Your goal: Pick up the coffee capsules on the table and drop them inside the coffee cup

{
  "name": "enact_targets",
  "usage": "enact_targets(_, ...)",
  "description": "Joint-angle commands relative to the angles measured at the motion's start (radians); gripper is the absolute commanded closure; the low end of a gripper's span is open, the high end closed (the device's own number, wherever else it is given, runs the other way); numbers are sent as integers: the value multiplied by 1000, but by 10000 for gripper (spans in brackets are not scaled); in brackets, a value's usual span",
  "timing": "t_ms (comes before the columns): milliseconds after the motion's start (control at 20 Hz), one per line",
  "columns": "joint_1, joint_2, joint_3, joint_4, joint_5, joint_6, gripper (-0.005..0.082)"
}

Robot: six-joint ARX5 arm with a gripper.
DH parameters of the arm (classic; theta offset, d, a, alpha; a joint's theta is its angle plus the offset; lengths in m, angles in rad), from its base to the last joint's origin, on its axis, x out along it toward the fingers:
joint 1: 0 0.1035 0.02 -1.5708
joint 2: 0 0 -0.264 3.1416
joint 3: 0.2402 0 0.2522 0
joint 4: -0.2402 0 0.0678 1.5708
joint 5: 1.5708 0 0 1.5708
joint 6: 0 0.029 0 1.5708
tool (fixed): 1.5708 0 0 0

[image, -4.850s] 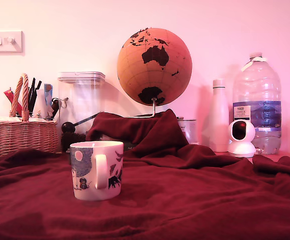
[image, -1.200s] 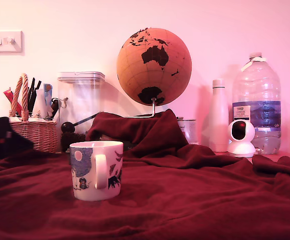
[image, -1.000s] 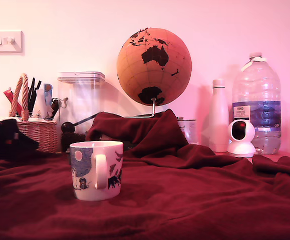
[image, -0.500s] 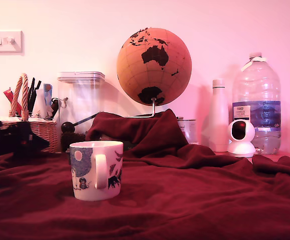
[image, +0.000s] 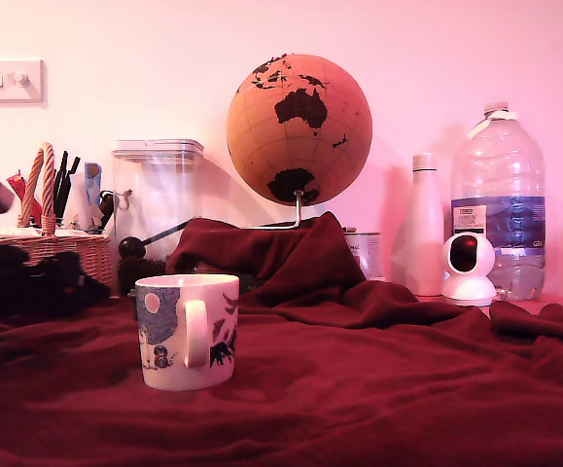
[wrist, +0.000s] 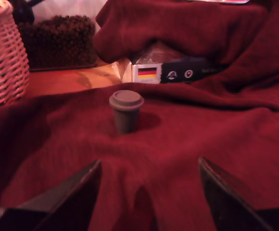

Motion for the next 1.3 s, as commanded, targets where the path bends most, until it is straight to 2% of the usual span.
enact_targets(0,-3,33,20,6,8,1,185)
enact_targets(400,-17,77,140,-82,33,5,185)
enact_targets(600,-26,93,180,-100,32,9,185)
enact_targets(850,-26,98,257,-196,32,50,185)
enact_targets(1250,-30,190,387,-279,33,50,186)
